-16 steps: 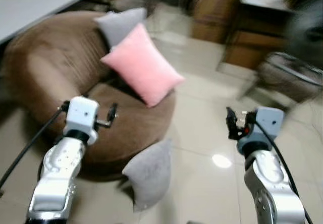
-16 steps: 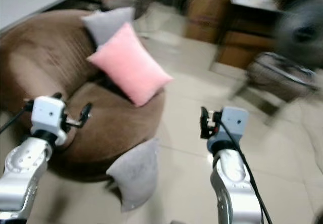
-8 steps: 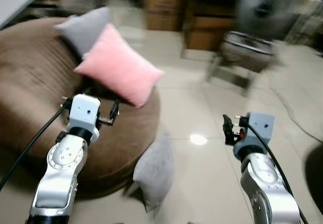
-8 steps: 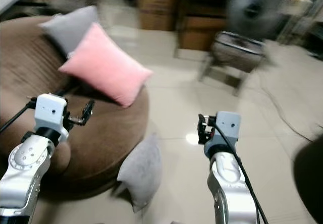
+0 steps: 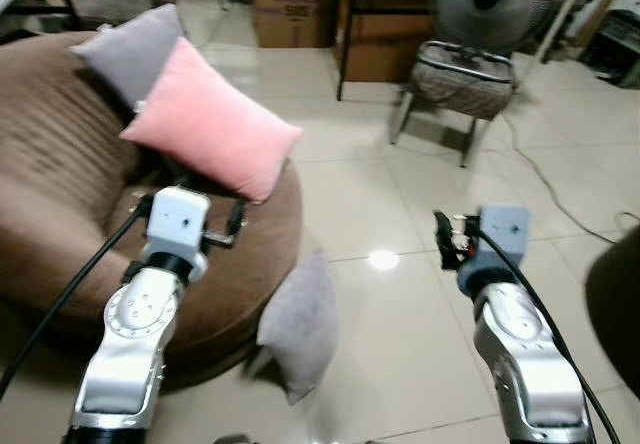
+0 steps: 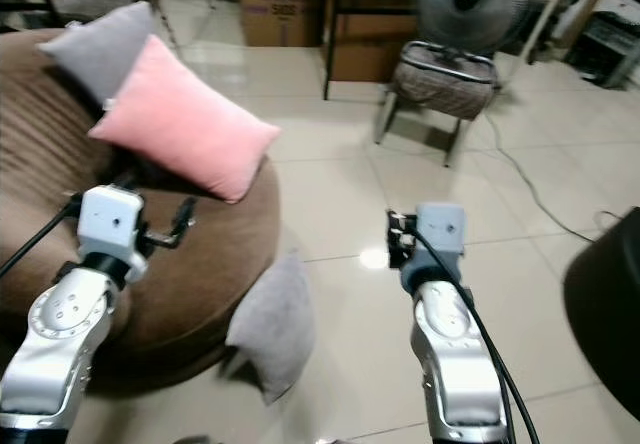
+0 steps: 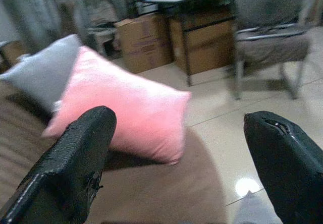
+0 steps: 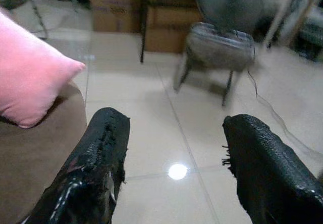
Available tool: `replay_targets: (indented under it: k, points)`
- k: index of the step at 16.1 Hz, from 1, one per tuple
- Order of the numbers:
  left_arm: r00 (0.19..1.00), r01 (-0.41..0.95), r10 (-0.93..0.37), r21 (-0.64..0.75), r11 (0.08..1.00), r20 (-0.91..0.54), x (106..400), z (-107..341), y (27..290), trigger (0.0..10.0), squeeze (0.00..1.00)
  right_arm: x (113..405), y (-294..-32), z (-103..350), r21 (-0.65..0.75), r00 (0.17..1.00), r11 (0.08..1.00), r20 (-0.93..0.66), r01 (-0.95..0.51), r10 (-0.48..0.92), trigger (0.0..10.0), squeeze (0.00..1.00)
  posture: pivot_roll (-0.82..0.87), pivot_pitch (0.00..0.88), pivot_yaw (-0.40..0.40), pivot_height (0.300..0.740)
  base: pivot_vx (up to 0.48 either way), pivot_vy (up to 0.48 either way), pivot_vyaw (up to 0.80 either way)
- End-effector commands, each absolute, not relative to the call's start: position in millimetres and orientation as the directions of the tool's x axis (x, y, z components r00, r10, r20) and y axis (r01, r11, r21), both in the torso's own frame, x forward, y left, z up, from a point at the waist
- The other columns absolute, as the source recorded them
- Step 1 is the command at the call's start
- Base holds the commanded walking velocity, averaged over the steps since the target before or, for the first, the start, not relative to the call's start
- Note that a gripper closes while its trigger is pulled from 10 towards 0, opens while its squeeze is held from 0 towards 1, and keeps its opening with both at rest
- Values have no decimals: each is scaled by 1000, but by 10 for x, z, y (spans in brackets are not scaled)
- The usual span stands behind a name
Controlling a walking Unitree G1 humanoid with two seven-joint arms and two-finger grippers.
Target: Move the pillow to the sofa from floor
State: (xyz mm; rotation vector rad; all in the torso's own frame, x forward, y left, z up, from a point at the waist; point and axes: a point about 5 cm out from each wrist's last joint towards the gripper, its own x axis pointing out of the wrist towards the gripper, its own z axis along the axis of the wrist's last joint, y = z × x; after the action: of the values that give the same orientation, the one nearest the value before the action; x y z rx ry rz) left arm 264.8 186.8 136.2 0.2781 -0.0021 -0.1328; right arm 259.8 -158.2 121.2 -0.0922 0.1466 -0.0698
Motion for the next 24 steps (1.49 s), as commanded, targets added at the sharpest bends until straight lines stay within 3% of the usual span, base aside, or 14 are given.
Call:
replay_targets:
  k: [1,5,8,13,19,24]
  points:
    - [992,128,-130,270,954,-12,2640,1374,1858,10000,0,2607,-1577,1202,-139,990,989,-126,49,-66,10000,0,88,0,-52,740,0,0,0]
    - [990,136,-141,261,956,1,2649,1400,1834,10000,0,2582,-1537,1164,23,987,1000,-162,2,2,10000,0,88,0,-52,740,0,0,-200]
    - [990,133,-139,256,957,5,2658,1412,1836,10000,0,2589,-1526,1158,-12,989,1000,-151,-11,9,10000,0,88,0,-52,740,161,0,-681]
    - [989,140,-145,255,957,4,2659,1413,1836,10000,0,2589,-1531,1155,4,987,1000,-157,-18,18,10000,0,88,0,-52,740,193,0,0]
    - [987,154,-160,253,955,2,2654,1415,1821,10000,0,2573,-1534,1157,8,987,1000,-158,-15,17,10000,0,89,0,-50,740,201,0,-784]
    - [984,174,-179,252,952,-6,2634,1397,1796,10000,0,2538,-1554,1149,3,987,1000,-159,-7,8,10000,0,83,0,-51,740,96,0,0]
